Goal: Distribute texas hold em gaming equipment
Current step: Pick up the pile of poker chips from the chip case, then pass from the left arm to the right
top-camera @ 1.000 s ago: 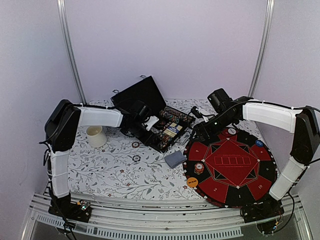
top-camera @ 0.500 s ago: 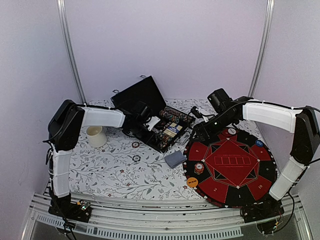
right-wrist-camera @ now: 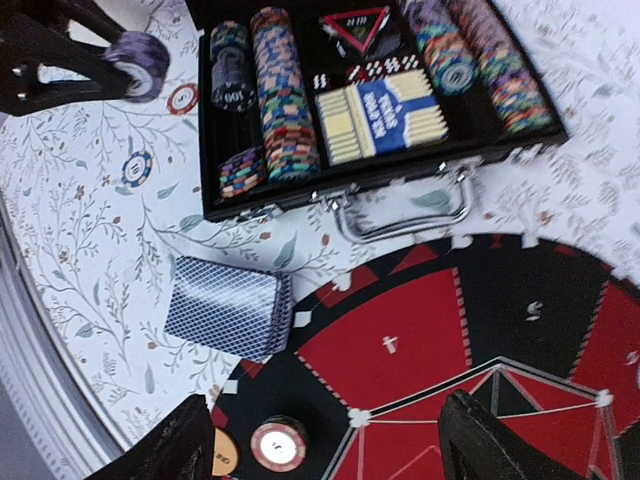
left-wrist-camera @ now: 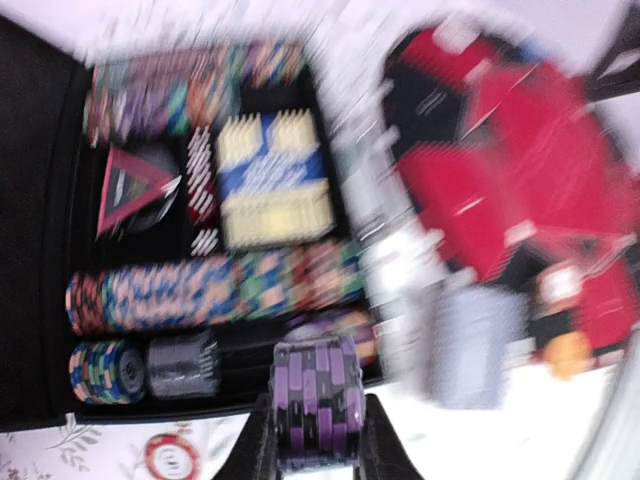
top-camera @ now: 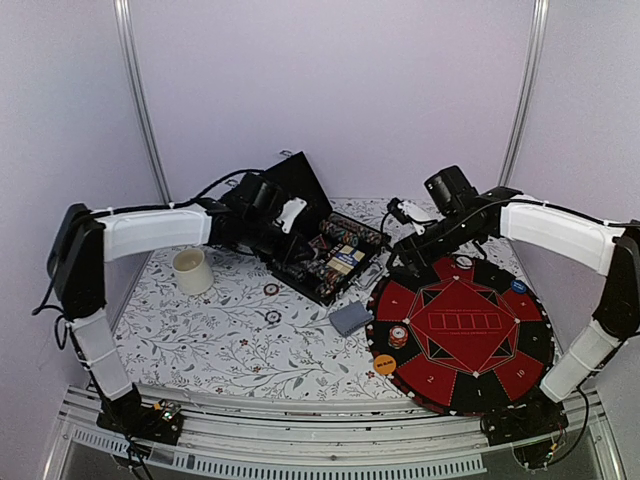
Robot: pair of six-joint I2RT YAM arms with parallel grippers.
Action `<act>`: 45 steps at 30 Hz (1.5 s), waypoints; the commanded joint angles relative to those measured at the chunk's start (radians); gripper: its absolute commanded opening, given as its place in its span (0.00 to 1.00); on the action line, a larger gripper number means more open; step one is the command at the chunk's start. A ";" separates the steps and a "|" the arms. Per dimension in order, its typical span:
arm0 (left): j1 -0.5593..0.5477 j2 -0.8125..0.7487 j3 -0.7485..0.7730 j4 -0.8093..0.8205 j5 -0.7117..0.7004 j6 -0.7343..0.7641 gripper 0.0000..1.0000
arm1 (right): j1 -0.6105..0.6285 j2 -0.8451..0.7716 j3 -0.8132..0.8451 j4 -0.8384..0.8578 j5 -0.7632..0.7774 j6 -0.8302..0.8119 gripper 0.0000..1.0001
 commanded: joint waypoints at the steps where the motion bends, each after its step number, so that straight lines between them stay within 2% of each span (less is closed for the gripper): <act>1: -0.004 -0.142 -0.116 0.294 0.314 -0.259 0.00 | 0.081 -0.147 0.012 0.144 0.166 -0.181 0.79; 3: -0.004 -0.156 -0.163 0.481 0.460 -0.408 0.00 | 0.160 -0.208 -0.047 0.277 0.189 -0.343 0.80; 6: -0.008 -0.139 -0.193 0.640 0.577 -0.583 0.00 | 0.236 -0.257 -0.153 0.475 0.136 -0.583 0.82; 10: -0.017 -0.127 -0.200 0.706 0.619 -0.661 0.00 | 0.265 -0.230 -0.178 0.581 0.107 -0.746 0.83; 18: -0.030 -0.127 -0.189 0.708 0.627 -0.672 0.00 | 0.304 -0.110 -0.111 0.581 0.134 -0.898 0.73; 22: -0.032 -0.127 -0.189 0.707 0.630 -0.672 0.00 | 0.306 -0.076 -0.075 0.614 0.169 -0.902 0.68; 26: -0.032 -0.127 -0.190 0.705 0.631 -0.667 0.00 | 0.305 -0.035 -0.031 0.597 0.173 -0.887 0.67; 31: -0.031 -0.126 -0.190 0.705 0.634 -0.663 0.00 | 0.306 -0.009 0.002 0.577 0.170 -0.879 0.45; 38: -0.029 -0.121 -0.194 0.694 0.639 -0.647 0.00 | 0.306 0.002 0.023 0.540 0.197 -0.875 0.08; 40: -0.027 -0.123 -0.194 0.681 0.630 -0.635 0.01 | 0.305 -0.003 0.022 0.529 0.213 -0.861 0.03; 41: -0.025 -0.126 -0.192 0.664 0.615 -0.625 0.15 | 0.303 -0.006 0.018 0.523 0.224 -0.856 0.02; 44: -0.014 -0.140 -0.184 0.593 0.543 -0.564 0.70 | 0.280 -0.014 0.009 0.486 0.232 -0.825 0.02; 45: -0.008 -0.150 -0.186 0.577 0.518 -0.548 0.82 | 0.263 -0.018 0.008 0.471 0.224 -0.803 0.02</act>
